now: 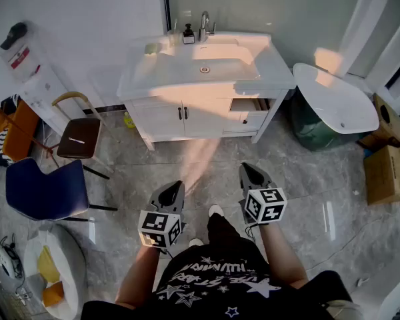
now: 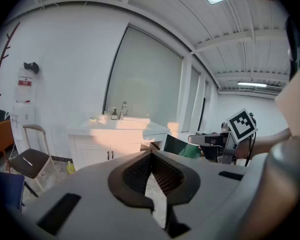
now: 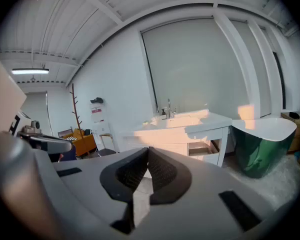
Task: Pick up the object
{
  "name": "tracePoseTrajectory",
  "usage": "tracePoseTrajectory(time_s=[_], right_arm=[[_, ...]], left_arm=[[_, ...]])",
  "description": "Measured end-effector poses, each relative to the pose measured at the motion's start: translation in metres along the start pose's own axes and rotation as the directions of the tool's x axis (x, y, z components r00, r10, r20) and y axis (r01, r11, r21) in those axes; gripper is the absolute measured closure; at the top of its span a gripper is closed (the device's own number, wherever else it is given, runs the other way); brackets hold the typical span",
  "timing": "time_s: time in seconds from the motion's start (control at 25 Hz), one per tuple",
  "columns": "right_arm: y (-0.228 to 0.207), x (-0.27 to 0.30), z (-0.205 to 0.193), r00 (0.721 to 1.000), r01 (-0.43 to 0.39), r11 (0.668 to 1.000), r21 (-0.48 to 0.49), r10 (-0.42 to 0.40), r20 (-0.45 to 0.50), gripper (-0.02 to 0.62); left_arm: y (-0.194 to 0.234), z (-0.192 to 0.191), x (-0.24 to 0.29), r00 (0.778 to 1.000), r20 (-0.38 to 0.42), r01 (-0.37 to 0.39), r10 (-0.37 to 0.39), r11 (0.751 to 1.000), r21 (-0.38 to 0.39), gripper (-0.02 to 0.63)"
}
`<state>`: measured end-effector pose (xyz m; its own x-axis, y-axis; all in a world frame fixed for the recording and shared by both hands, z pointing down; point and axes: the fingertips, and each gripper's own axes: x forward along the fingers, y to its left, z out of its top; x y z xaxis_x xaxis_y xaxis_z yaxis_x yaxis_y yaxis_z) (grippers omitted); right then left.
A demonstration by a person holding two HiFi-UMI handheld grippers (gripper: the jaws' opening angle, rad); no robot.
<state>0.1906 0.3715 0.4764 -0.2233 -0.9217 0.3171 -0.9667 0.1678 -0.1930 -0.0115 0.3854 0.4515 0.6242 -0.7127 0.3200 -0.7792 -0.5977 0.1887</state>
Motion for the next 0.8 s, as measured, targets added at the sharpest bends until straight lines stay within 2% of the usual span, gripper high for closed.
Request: tracePoseTrajectory(time_s=[0.52,0.8], right_arm=[[0.026,-0.004,-0.031,0.999,0.015,1.0,0.009,-0.015,-0.036,0.583],[0.043,0.011,-0.015,1.0,-0.009,0.998,0.054,0.008,0.018,0.578]], left_arm=[[0.022,-0.034,-0.03,0.999,-0.03,-0.029,0.028,0.999,-0.045,0.591],[0.036,-0.028,-0.042,0.999,-0.019,-0.046,0.045,0.998,-0.035,0.59]])
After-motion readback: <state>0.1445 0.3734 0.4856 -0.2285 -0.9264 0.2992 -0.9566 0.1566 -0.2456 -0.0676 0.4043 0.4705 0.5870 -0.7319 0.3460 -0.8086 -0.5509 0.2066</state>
